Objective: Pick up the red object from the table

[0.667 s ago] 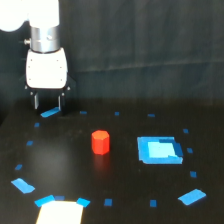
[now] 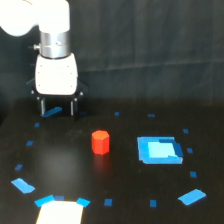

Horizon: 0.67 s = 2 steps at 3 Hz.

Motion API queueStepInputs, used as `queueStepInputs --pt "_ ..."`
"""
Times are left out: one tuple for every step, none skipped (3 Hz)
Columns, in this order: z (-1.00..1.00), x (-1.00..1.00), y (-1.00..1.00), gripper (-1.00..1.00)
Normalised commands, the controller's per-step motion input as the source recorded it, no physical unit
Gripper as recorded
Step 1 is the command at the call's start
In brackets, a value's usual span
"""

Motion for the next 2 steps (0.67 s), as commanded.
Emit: queueStepInputs --pt "-0.67 1.0 -0.52 1.0" --pt "-0.63 0.74 -0.78 0.91"
